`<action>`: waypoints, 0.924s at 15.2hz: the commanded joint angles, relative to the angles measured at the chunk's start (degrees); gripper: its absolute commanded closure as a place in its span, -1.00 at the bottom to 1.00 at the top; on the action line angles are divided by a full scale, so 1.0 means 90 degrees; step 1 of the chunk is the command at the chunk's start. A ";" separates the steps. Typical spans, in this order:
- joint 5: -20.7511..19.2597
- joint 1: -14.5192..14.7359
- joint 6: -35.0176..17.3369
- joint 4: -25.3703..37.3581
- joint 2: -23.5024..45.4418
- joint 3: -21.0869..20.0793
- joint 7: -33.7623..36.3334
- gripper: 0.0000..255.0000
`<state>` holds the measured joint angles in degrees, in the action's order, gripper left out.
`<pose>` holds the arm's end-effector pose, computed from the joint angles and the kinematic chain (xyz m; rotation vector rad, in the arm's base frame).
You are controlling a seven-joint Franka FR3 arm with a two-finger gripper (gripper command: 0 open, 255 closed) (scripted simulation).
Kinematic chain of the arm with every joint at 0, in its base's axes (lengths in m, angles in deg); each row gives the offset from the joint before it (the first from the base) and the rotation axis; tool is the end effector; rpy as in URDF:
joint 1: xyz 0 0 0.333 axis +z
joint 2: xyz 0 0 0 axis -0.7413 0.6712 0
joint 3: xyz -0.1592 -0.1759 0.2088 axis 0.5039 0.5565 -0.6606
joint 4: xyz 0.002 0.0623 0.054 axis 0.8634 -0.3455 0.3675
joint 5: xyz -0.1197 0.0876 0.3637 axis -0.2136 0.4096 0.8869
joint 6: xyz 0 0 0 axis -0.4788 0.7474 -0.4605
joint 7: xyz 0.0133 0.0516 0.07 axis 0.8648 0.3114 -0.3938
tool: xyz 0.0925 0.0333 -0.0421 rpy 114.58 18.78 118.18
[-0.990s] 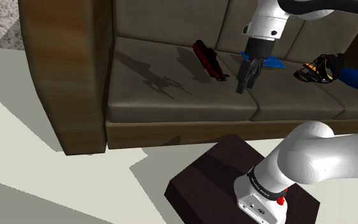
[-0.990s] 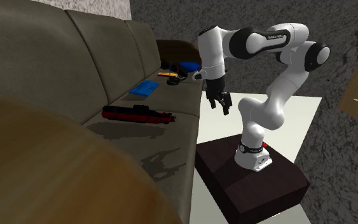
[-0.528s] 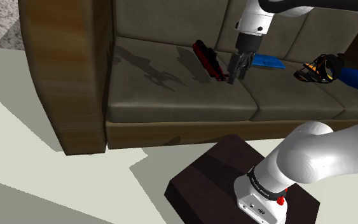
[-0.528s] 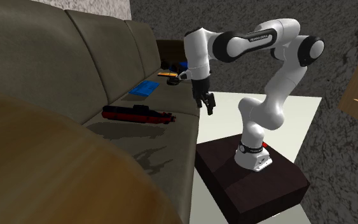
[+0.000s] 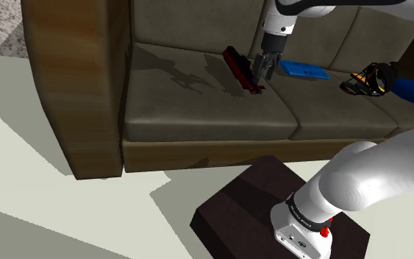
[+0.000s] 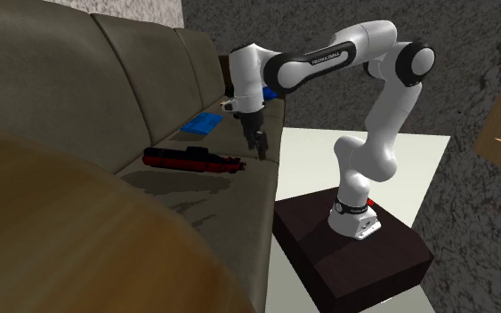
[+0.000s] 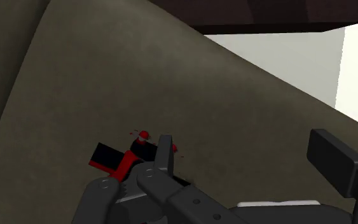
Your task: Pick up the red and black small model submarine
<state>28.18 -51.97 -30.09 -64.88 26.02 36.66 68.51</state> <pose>0.4082 -0.0962 0.5200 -3.1315 -0.0560 0.2381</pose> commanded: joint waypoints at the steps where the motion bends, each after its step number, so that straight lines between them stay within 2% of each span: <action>1: -0.0063 -0.0027 -0.0137 0.0383 0.0414 0.0057 -0.0063 -1.00; 8: -0.0197 -0.0172 -0.0513 0.1769 0.1820 0.0312 -0.0378 -1.00; 14: -0.0168 -0.0333 -0.0590 0.3263 0.3076 0.0491 -0.0663 -1.00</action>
<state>26.60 -54.77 -35.59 -38.02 51.91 40.88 62.88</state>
